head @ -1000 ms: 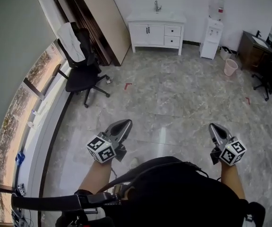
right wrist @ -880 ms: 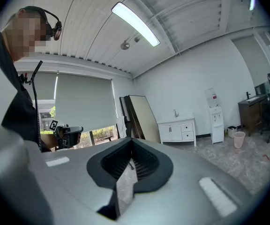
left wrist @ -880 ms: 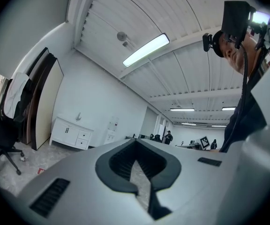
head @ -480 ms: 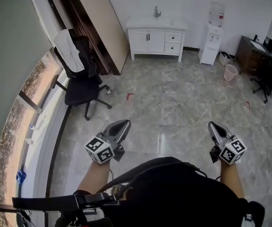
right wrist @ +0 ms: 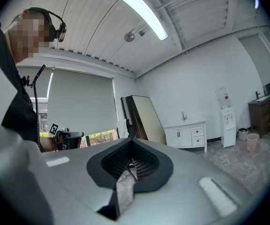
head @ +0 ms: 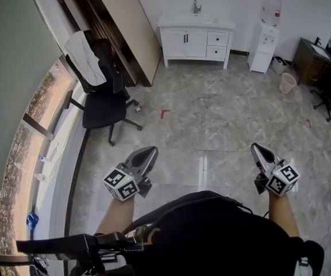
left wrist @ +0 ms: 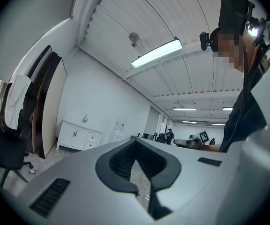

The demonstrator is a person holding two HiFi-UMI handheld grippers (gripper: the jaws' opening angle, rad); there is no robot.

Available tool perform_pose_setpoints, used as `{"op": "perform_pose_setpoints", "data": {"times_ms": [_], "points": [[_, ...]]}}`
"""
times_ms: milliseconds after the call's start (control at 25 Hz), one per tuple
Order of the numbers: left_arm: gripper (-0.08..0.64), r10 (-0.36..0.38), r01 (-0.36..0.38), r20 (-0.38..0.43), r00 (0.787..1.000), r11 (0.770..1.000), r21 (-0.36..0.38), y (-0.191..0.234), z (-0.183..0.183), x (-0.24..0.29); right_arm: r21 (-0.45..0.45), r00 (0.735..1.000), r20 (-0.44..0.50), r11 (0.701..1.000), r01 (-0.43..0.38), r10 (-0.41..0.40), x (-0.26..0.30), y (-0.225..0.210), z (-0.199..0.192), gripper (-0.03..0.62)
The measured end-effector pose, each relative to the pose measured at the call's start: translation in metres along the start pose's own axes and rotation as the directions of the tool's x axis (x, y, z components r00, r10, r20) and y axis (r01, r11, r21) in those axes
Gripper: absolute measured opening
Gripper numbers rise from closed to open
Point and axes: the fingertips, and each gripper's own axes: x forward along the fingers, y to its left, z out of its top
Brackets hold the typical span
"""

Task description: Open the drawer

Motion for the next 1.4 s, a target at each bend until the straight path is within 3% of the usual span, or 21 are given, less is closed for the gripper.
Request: {"op": "perform_pose_setpoints", "data": {"times_ms": [160,360,720,1040,1400], "points": [[-0.006,0.025,-0.025,-0.012,1.000,1.000,-0.003,0.013,-0.001,0.012,0.027,1.000,0.003,1.000,-0.005,0.005,0.020,-0.024,0.001,0.003],[-0.006,0.056,-0.056,0.001,0.998,0.998,0.015,0.016,-0.005,0.046,0.016,0.998,0.017,0.998,-0.066,0.066,0.043,-0.061,0.010,0.003],[-0.006,0.103,-0.104,0.037,0.994,0.994,0.020,-0.011,-0.003,0.161,-0.013,0.992,-0.008,0.992,-0.125,0.125,0.033,-0.176,0.043,0.003],[-0.006,0.074,-0.074,-0.005,0.997,0.997,0.003,-0.042,-0.028,0.265,0.006,0.993,-0.007,0.993,-0.117,0.117,0.011,-0.274,0.054,0.003],[-0.006,0.016,-0.016,-0.012,1.000,1.000,0.000,-0.005,-0.021,0.324,0.025,0.998,-0.016,0.997,-0.068,0.068,0.039,-0.316,0.052,0.003]]}}
